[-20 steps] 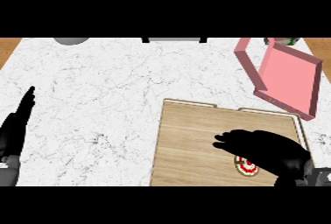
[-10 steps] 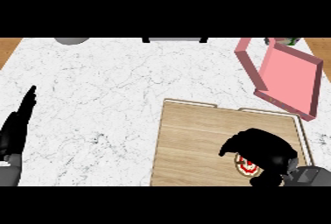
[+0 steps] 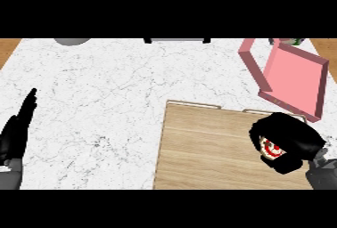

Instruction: Pick the cupcake from the tray and place it in the cardboard box

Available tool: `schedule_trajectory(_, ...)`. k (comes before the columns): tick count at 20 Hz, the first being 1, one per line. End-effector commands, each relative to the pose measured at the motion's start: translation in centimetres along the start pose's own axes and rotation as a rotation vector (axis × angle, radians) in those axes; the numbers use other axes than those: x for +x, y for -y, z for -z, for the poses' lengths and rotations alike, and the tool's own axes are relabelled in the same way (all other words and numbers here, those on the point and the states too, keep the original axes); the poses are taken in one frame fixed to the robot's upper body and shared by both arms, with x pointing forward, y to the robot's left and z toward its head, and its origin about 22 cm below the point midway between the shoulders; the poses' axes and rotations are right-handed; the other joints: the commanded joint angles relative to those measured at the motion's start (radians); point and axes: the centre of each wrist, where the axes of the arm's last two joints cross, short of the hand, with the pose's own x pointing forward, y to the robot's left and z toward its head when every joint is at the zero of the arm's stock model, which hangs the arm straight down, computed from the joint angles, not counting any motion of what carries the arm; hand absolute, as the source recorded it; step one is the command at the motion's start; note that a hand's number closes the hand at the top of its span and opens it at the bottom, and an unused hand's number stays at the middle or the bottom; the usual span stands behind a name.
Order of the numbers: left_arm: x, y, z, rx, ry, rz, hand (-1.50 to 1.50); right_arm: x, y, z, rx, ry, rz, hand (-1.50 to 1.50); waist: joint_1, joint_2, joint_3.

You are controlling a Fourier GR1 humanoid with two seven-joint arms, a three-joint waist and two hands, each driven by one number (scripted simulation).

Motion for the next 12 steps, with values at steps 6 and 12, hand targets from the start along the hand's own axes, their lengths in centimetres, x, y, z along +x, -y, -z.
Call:
schedule_trajectory(6,0.2,0.0,0.2,0.023,0.018,-0.016,0.0,-14.8,5.1,-12.0,-0.312,-0.261,0.091,1.5,-0.004,0.03,0.014)
schedule_trajectory(12,0.8,0.0,0.6,-0.012,0.035,-0.023,0.0,-19.5,7.0,-19.0,-0.544,-0.299,0.071,1.5,0.036,0.029,0.012)
